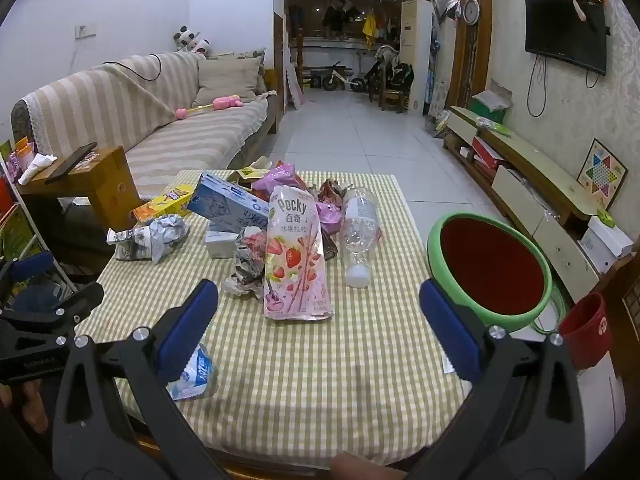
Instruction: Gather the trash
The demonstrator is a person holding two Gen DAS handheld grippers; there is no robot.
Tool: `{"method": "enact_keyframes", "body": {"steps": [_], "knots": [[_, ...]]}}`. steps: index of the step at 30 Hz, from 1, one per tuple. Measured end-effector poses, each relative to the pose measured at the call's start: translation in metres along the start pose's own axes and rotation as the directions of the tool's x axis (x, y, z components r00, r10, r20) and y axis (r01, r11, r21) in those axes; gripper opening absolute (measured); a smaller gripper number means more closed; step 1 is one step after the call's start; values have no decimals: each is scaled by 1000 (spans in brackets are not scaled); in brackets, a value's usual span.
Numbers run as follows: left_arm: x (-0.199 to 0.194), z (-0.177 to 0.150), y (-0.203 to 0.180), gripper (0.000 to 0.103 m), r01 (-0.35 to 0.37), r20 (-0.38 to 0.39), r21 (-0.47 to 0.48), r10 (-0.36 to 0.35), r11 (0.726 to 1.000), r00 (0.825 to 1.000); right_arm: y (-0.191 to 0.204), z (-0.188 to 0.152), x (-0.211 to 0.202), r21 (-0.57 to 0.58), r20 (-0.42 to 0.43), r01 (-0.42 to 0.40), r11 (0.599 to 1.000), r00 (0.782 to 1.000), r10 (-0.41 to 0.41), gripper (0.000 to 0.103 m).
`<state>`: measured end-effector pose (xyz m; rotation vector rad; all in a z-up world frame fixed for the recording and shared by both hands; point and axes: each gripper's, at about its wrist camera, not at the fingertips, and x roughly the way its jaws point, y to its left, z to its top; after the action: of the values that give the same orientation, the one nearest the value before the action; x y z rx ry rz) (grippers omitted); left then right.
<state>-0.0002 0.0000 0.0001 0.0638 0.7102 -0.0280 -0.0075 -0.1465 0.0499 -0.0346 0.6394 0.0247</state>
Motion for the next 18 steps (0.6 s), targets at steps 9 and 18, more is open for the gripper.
{"method": "enact_keyframes", "body": {"steps": [9,18], "knots": [[-2,2,-6,95,4,15,3,-4,1000,1000,1,1,-1,-5,-4,0,1000,1000,0,100],[-4,3,1,95,13,6,-13,-13,1000,1000,3,-1,0,-11,-3,2,1000,1000,-2,100]]}}
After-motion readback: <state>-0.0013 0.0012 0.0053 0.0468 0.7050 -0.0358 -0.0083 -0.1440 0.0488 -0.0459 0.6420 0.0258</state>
